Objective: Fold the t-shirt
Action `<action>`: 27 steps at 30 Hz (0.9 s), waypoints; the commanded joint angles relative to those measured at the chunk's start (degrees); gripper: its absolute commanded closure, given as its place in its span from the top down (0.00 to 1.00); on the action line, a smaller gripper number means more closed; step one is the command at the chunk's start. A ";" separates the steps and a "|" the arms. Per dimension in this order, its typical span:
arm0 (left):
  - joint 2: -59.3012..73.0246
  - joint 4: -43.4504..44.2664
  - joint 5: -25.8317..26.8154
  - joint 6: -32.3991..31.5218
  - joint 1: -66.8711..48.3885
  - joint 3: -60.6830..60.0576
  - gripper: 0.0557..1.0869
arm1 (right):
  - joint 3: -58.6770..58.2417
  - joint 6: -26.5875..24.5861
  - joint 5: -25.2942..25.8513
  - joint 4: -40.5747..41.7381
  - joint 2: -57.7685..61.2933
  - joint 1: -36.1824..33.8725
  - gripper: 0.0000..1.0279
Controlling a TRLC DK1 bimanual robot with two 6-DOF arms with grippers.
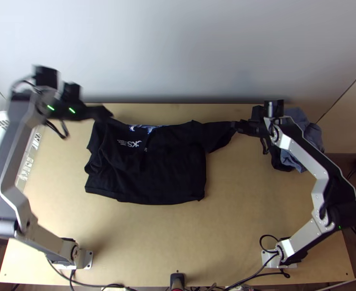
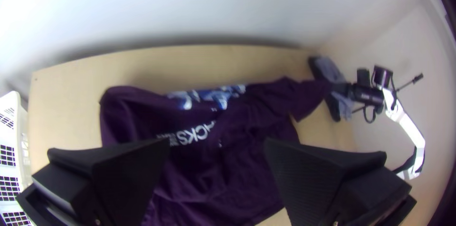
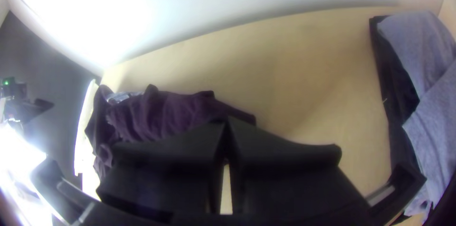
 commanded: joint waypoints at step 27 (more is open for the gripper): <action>5.80 25.84 -22.95 2.10 -61.47 -22.17 0.94 | -8.89 3.21 0.19 1.89 -12.01 -0.49 0.03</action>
